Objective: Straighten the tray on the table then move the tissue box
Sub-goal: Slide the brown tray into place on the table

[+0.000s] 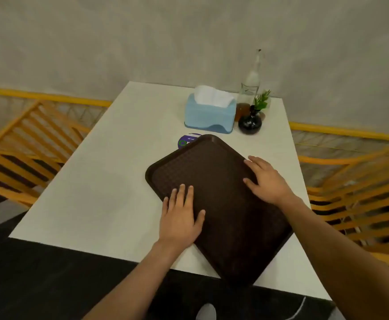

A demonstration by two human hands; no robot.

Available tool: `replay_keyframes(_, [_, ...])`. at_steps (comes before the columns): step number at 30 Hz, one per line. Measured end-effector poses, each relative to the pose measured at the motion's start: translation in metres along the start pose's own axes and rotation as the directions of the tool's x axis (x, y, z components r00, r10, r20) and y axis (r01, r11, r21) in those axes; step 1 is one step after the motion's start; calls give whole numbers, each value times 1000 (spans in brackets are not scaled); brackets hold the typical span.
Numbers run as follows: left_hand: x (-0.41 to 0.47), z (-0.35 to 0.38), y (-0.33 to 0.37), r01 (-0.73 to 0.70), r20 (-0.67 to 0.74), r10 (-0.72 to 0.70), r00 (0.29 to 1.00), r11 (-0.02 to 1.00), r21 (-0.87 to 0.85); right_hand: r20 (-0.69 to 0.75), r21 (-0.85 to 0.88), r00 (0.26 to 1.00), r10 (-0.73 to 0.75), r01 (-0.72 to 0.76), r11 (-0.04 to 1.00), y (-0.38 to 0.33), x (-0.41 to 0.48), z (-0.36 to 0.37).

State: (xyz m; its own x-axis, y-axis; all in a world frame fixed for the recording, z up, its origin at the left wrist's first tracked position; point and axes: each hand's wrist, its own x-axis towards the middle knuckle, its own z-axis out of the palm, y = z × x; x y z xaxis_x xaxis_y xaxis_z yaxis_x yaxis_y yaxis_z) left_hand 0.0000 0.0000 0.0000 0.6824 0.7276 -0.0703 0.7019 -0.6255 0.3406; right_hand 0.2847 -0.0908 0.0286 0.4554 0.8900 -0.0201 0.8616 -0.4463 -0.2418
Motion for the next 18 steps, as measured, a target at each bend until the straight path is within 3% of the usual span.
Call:
replay_keyframes(5, [-14,18,-1,37,11,-39,999,991,129,107,19,994,12,-14,1000,10,-2,14])
replay_keyframes(18, [-15,7,-43,26,3,-26,1000,987,161,112,-112,994,1,11,994,-20,4,37])
